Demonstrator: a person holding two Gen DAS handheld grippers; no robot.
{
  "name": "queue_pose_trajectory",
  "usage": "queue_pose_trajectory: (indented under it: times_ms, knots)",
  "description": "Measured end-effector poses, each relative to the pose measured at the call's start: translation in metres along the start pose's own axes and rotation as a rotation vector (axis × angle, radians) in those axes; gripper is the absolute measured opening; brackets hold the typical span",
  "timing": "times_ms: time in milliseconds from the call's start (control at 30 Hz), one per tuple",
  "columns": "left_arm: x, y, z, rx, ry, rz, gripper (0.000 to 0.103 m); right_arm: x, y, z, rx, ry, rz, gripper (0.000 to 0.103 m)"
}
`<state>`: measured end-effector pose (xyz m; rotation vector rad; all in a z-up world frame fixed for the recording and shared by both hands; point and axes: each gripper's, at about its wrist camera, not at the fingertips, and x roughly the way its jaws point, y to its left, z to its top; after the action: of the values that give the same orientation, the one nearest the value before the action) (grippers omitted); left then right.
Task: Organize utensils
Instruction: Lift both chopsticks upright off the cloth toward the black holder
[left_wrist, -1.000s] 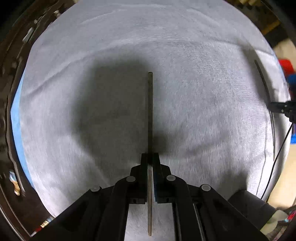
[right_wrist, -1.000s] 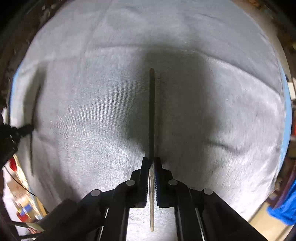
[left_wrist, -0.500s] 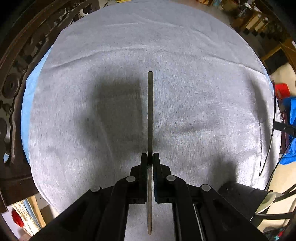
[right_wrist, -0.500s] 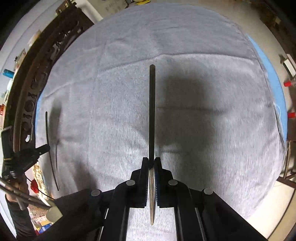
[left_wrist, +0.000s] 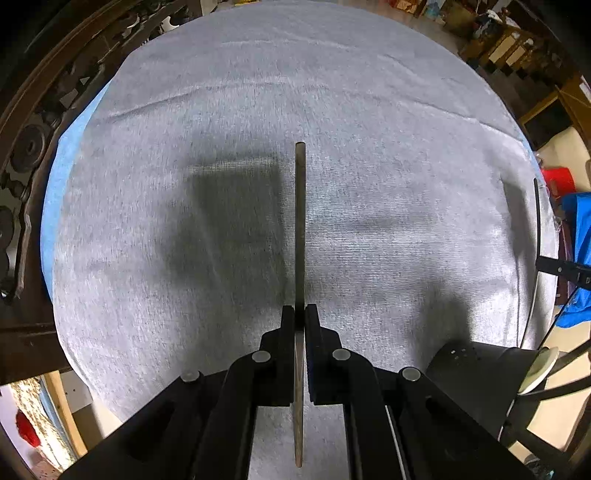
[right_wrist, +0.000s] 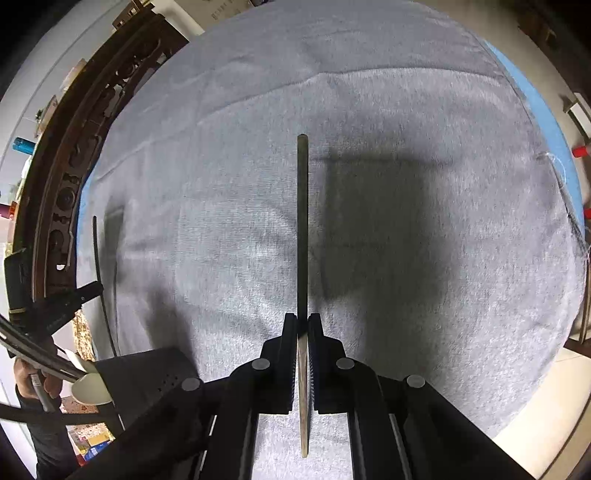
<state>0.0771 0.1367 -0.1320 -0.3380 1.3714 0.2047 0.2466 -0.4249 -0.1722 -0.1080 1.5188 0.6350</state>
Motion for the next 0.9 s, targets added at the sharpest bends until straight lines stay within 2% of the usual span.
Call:
queue_pose_trajectory:
  times_ms: [300, 533, 733, 900]
  knots:
    - [-0.037, 0.03, -0.03, -0.136, -0.121, -0.112, 0.005, -0.026, -0.011, -0.026, 0.089, -0.147, 0.136, 0.006]
    - [-0.071, 0.048, -0.047, -0.277, -0.26, -0.152, 0.005, -0.053, -0.022, -0.055, 0.183, -0.302, 0.246, 0.006]
    - [-0.108, 0.056, -0.065, -0.345, -0.375, -0.187, 0.005, -0.073, -0.026, -0.079, 0.224, -0.406, 0.299, 0.006]
    - [-0.13, 0.053, -0.078, -0.358, -0.464, -0.187, 0.005, -0.094, -0.018, -0.093, 0.206, -0.471, 0.291, 0.006]
